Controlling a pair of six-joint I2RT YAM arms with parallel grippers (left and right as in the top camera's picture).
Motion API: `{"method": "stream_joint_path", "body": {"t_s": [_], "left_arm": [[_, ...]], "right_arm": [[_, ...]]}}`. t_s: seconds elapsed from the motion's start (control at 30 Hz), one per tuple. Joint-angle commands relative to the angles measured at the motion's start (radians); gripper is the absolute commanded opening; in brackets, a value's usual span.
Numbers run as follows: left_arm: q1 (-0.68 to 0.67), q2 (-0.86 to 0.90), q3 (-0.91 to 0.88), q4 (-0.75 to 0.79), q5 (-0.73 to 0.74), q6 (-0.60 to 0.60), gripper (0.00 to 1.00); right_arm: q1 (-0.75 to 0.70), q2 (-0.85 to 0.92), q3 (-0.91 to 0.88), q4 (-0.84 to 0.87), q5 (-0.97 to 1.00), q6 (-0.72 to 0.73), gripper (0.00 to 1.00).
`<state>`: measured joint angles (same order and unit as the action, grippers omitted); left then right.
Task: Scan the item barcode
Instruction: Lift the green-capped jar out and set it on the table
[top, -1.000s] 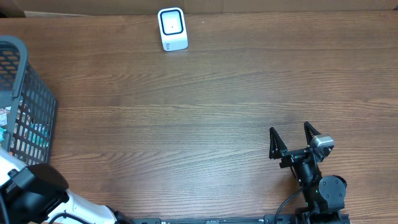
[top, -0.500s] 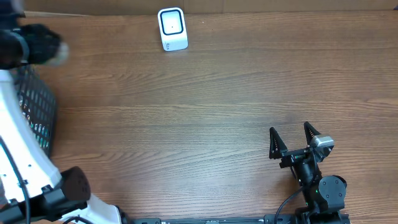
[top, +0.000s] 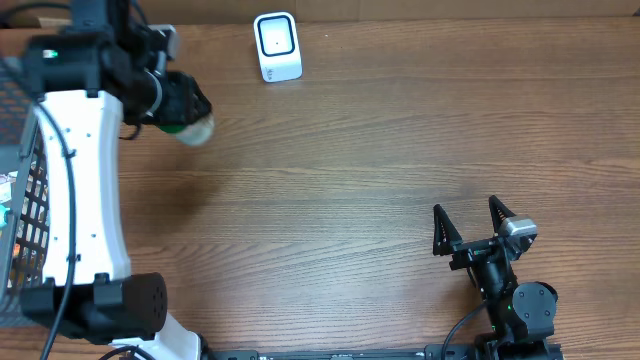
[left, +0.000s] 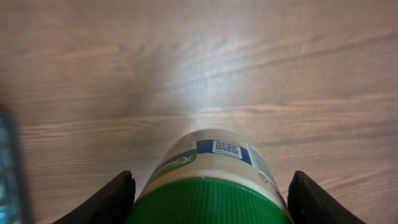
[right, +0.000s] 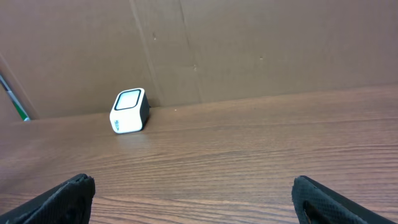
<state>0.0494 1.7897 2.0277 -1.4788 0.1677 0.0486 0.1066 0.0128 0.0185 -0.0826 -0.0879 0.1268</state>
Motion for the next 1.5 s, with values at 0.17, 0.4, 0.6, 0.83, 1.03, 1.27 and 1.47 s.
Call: {"method": "stream_joint_path", "body": {"t_s": [0.17, 0.4, 0.6, 0.83, 1.03, 1.27, 1.47], "left_arm": [[-0.051, -0.022, -0.305, 0.148, -0.010, -0.031, 0.51], [-0.084, -0.023, -0.528, 0.331, -0.010, -0.046, 0.51], [-0.103, -0.022, -0.690, 0.488, -0.010, -0.080, 0.51], [-0.119, -0.022, -0.796, 0.577, -0.010, -0.079, 0.54], [-0.129, -0.023, -0.804, 0.588, -0.014, -0.077, 0.82], [-0.129, -0.023, -0.795, 0.597, -0.014, -0.071, 0.99], [-0.127, -0.034, -0.705, 0.558, -0.019, -0.071, 1.00]], "right_arm": [[0.005, -0.010, -0.010, 0.005, 0.012, -0.001, 1.00], [0.005, -0.010, -0.010, 0.005, 0.012, -0.001, 1.00], [0.005, -0.010, -0.010, 0.005, 0.012, -0.001, 1.00], [0.005, -0.010, -0.010, 0.005, 0.012, -0.001, 1.00], [0.005, -0.010, -0.010, 0.005, 0.012, -0.001, 1.00], [0.005, -0.010, -0.010, 0.005, 0.012, -0.001, 1.00], [0.005, -0.010, -0.010, 0.005, 0.012, -0.001, 1.00]]}}
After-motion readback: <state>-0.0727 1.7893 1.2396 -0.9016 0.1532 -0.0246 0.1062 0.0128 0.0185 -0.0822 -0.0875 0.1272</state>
